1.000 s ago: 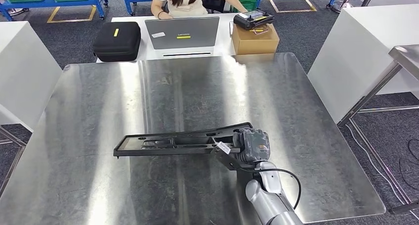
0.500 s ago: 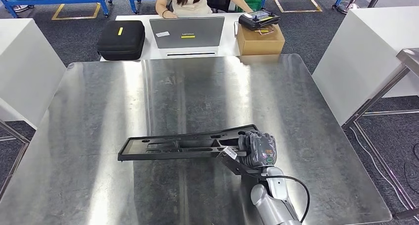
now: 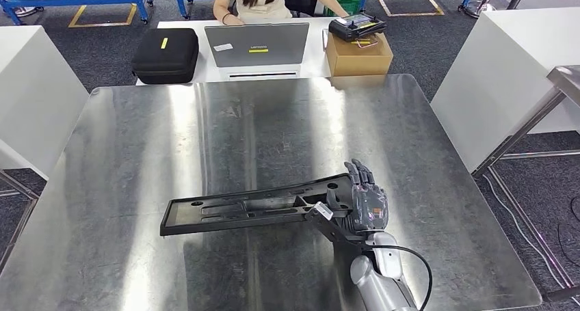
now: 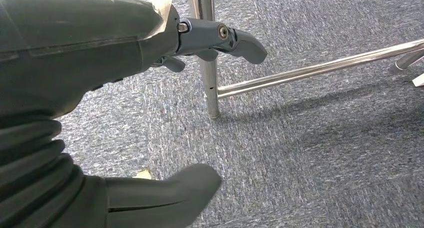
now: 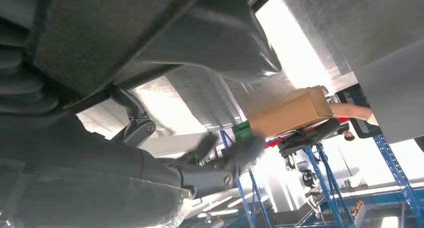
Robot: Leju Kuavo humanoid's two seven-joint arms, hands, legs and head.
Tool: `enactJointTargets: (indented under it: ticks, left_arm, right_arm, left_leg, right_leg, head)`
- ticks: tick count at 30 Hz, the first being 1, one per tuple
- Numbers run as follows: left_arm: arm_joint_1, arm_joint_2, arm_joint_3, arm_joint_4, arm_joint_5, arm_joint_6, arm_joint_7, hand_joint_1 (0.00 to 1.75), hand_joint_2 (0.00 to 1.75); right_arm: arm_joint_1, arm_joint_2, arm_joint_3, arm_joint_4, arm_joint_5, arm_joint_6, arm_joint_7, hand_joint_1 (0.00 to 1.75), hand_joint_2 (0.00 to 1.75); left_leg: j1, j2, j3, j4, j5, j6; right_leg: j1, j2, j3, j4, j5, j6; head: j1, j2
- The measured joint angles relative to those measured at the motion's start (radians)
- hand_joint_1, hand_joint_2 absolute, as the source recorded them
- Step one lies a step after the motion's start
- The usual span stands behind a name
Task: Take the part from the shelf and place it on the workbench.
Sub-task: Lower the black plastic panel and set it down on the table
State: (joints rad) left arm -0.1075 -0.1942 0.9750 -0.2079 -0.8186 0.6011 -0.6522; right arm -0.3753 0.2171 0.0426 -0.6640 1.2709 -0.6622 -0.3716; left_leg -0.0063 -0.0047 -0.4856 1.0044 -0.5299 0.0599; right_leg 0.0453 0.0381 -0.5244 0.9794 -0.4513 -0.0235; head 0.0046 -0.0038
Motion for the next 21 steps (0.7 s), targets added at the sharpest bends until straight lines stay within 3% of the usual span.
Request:
enactJointTargets:
  ticks: [13,21]
  left_arm:
    - [0.001,0.0,0.003,0.0,0.0,-0.002,0.008,0.0,0.0]
    - [0.008,0.0,0.017,0.0,0.003,-0.003,0.016,0.0,0.0]
  right_arm:
    - [-0.006,-0.004,0.011,0.008,-0.171,0.041,-0.053,0.0,0.0]
    - [0.037,-0.079,0.108,-0.142,-0.284,0.098,0.021,0.0,0.0]
  left_leg:
    - [0.0,0.0,-0.001,0.0,-0.001,-0.001]
    - [0.0,0.0,-0.009,0.0,0.002,0.001]
  right_leg:
    - [0.001,0.001,0.0,0.0,0.0,0.0]
    - [0.0,0.0,-0.008,0.001,0.001,0.0]
  head:
    - [0.0,0.0]
    - [-0.001,0.0]
